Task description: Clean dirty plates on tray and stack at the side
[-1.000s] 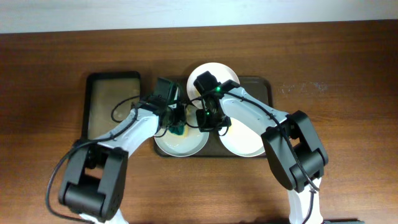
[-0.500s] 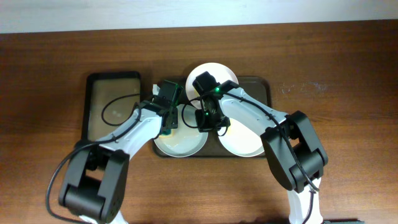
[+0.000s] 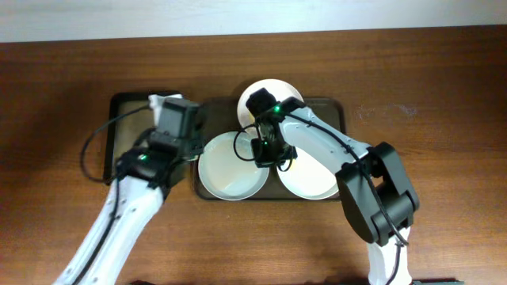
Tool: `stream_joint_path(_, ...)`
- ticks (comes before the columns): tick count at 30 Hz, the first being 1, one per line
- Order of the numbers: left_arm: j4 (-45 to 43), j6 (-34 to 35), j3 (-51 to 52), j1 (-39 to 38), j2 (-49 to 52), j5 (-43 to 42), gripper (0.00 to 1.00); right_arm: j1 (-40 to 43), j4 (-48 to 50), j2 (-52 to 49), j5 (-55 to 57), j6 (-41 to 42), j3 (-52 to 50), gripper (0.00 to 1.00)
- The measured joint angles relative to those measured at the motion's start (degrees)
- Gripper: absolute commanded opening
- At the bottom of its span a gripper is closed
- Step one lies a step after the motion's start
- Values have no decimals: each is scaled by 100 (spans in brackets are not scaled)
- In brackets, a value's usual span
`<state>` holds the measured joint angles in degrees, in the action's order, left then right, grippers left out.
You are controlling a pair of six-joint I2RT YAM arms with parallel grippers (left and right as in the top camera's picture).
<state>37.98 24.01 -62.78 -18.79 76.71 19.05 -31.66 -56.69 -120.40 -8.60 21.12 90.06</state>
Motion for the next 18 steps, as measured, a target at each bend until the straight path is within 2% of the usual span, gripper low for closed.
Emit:
stream_joint_path(5, 798, 122, 0, 505, -710, -17, 0, -114, -658, 501, 817, -216, 507, 4)
stream_joint_path(7, 1073, 138, 0, 610, -822, -20, 0, -286, -907, 761, 1473, -240, 903, 4)
stream_joint_path(12, 1268, 157, 0, 737, -837, -22, 0, -763, -1191, 905, 2800, -450, 1637, 4)
stream_joint_path(18, 1388, 157, 0, 741, -835, -24, 0, -1263, -1233, 911, 4483, -614, 1773, 4)
